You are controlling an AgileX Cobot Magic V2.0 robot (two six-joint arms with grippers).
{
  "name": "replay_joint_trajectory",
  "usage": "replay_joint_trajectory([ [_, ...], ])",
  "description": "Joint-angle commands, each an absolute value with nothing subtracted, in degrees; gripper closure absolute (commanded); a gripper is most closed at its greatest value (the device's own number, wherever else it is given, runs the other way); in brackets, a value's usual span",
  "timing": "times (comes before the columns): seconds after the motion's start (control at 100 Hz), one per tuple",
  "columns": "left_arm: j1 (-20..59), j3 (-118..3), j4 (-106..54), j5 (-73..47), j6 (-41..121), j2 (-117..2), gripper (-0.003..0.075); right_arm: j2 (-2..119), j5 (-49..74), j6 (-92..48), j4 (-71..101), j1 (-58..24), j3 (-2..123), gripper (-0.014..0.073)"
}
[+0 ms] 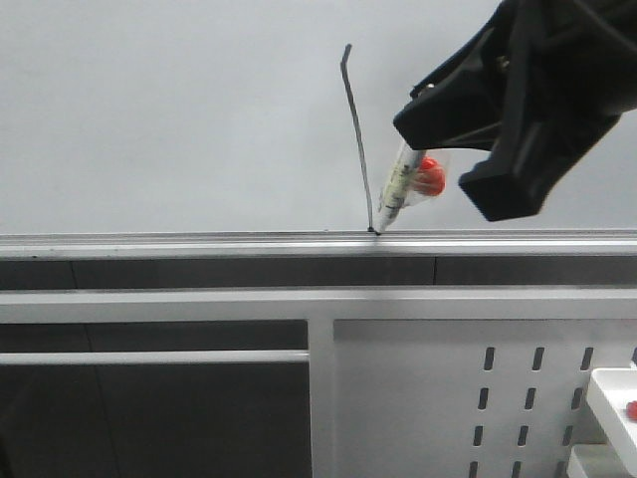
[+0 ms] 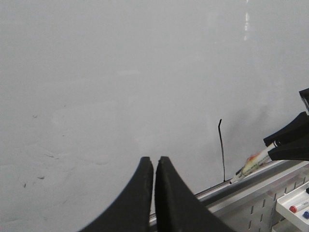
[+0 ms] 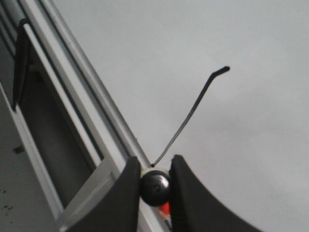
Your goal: Write number 1 on whiteboard
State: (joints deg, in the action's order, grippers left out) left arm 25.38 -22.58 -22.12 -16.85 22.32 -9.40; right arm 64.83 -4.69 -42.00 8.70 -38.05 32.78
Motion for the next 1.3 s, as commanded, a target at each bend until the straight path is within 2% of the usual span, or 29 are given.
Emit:
replay_joint_trajectory([
  [0.0, 25.29, -24.19, -24.73, -12.72, 21.89, -10.00, 0.0739, 59.39, -1.25, -42.79, 8.63, -40.26, 35.11, 0.0666],
  [0.08, 25.29, -24.64, -26.60, -14.06, 22.02, -10.13, 0.0735, 54.84, 1.47, -42.79, 8.94, -43.45, 35.11, 0.0666],
  [0.13, 25.29, -25.77, -26.76, -17.02, 22.25, -10.54, 0.0699, 52.27, 2.48, -42.79, 10.65, -45.05, 35.62, 0.0666],
  [0.18, 25.29, -27.27, -26.87, -20.86, 23.77, -11.06, 0.0631, 49.22, 4.71, -42.79, 13.10, -47.07, 36.96, 0.0666],
  [0.28, 25.29, -30.69, -30.03, -28.56, 30.62, -13.44, 0.0441, 46.53, 7.35, -42.79, 16.05, -49.20, 39.75, 0.0666],
  [0.35, 25.29, -33.09, -33.63, -32.84, 36.66, -16.31, 0.0381, 46.13, 7.50, -42.79, 16.80, -50.13, 41.68, 0.0666],
  [0.49, 25.29, -37.57, -41.56, -39.28, 49.30, -23.39, 0.0389, 47.62, 8.35, -42.79, 18.75, -51.35, 45.33, 0.0666],
  [0.68, 25.29, -42.65, -46.07, -45.53, 57.91, -32.27, 0.0389, 51.61, 11.11, -42.79, 18.87, -54.80, 49.44, 0.0666],
  [0.9, 25.29, -45.23, -46.88, -47.35, 59.66, -36.70, 0.0389, 56.58, 11.55, -42.79, 18.98, -60.19, 54.36, 0.0671],
  [1.29, 25.29, -45.35, -46.99, -48.73, 59.79, -36.82, 0.0389, 62.91, 11.27, -42.79, 18.98, -62.10, 60.96, 0.0671],
])
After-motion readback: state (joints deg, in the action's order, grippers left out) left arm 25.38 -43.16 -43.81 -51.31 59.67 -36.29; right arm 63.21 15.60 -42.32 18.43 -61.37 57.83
